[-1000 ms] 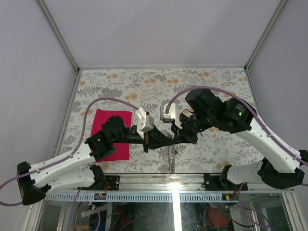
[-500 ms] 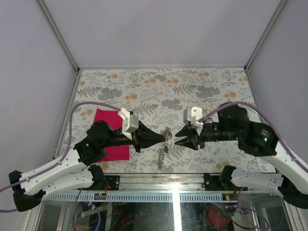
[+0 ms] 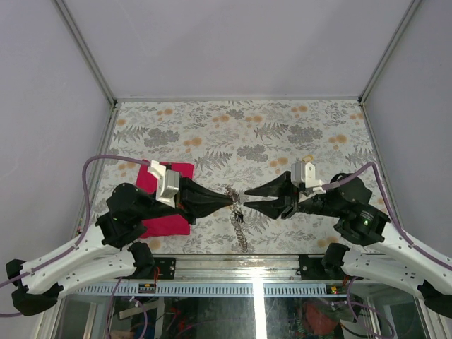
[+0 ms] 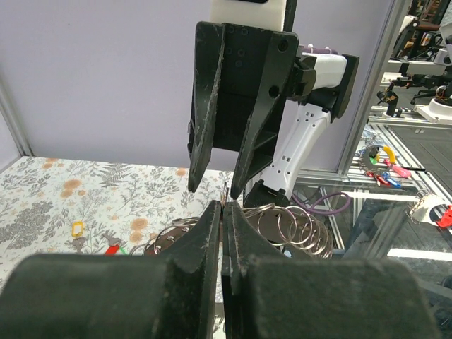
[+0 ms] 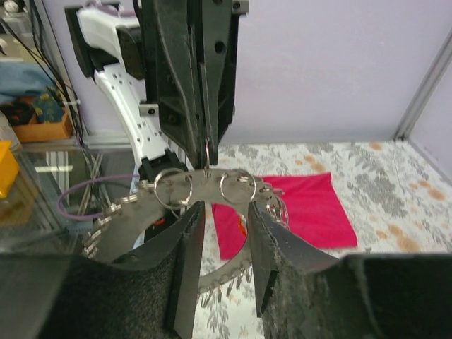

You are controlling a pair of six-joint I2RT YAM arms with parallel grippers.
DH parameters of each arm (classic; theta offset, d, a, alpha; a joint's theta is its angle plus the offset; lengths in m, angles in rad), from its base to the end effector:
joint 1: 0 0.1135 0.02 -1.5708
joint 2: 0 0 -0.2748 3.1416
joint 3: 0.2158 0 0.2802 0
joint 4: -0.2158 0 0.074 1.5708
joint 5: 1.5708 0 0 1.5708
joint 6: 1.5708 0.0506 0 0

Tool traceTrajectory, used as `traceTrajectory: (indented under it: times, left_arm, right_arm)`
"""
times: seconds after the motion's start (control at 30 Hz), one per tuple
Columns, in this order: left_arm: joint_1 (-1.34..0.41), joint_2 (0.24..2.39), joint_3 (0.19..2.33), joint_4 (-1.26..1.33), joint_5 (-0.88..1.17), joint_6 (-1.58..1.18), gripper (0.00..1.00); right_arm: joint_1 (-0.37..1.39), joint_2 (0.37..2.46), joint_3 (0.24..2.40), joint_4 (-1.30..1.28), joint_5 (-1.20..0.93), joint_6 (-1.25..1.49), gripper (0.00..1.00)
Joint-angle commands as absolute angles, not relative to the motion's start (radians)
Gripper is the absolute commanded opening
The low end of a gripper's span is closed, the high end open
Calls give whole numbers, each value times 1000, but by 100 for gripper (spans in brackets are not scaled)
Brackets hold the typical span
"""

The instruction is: Put the keys on the keyring

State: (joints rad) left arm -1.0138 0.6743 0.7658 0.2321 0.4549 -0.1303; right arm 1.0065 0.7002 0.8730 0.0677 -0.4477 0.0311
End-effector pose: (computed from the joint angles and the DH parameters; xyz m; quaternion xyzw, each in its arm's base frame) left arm 0.0793 -0.1694 0.4078 0.4087 0.4360 -0.5389 0.5937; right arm 0.0806 0.1683 0.4252 -0.4363 0.4498 0.4994 0.5983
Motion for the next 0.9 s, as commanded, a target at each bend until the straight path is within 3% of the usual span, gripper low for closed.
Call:
traceTrajectory:
  times: [0.0,0.17,0.87]
  left_arm:
    - [-1014,650,771,326,437,-133,0]
    - [-1014,658,775,329,439,-135,0]
    - [-1014,661,783,329,453,-135,0]
  right_arm:
    - [1014,707,859,337,-499,79,36]
    - [1014,729,854,380,-528,94,29]
    - [1014,799,873,352,-599,106,28]
